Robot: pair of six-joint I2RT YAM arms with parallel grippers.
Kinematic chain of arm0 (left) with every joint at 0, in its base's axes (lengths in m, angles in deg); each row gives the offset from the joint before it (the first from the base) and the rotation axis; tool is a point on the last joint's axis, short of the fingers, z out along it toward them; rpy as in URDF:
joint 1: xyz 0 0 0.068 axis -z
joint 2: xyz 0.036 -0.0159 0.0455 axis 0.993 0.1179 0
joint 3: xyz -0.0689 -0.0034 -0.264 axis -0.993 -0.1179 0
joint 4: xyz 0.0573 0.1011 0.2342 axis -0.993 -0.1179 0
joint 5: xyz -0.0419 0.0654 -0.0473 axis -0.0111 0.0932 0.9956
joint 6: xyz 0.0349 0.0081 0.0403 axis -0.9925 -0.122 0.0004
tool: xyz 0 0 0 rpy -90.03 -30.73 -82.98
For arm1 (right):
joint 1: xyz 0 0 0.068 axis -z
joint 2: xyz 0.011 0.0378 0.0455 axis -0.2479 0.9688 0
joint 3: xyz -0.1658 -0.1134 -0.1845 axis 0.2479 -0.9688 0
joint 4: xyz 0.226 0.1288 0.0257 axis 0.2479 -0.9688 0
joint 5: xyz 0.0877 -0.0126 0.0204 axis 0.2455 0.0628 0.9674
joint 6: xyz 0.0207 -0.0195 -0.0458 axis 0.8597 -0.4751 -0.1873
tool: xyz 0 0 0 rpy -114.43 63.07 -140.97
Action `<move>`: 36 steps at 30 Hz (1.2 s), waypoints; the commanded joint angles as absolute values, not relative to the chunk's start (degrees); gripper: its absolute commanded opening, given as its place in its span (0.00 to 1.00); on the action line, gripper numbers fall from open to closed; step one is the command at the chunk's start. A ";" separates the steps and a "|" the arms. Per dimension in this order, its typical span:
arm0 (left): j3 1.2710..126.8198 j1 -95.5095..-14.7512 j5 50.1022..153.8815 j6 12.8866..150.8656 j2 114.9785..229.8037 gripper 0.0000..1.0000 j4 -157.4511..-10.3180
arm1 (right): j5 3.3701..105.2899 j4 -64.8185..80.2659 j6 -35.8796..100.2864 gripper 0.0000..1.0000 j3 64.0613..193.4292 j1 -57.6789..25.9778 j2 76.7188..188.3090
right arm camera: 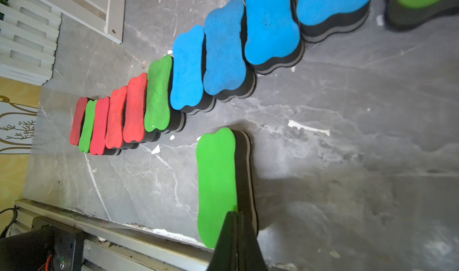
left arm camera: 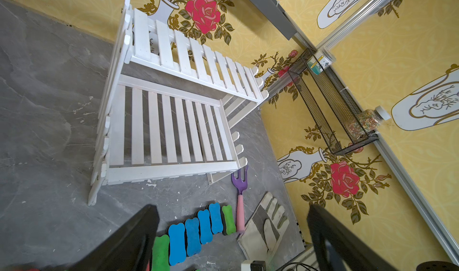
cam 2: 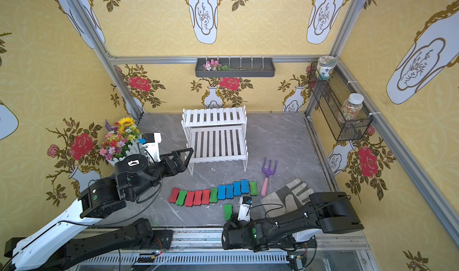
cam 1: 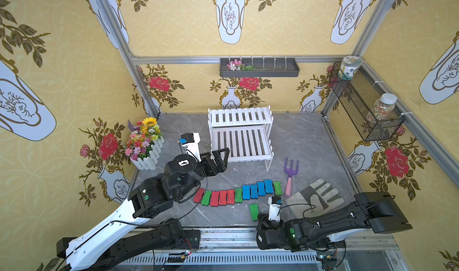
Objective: Remove the whiteboard erasers from the shelf
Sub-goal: Place the whiteboard eraser at the center of the board.
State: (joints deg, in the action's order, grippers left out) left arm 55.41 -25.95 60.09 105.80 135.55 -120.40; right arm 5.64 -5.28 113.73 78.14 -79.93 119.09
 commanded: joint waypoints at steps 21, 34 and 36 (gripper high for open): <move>56.54 -26.01 59.46 105.53 136.23 1.00 -121.53 | 7.31 -3.77 109.48 0.30 80.35 -77.11 119.46; 53.37 -26.01 54.47 105.80 134.29 1.00 -121.44 | -10.45 -36.79 110.40 0.78 94.74 -82.16 111.12; 52.31 -26.50 52.62 105.17 134.05 1.00 -121.38 | -13.76 -45.84 112.74 0.90 97.83 -81.31 109.52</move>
State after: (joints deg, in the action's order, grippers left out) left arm 53.44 -26.04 56.40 105.76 134.35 -121.69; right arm -5.61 -29.41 110.85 95.04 -81.98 111.20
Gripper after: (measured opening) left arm 0.995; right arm 0.873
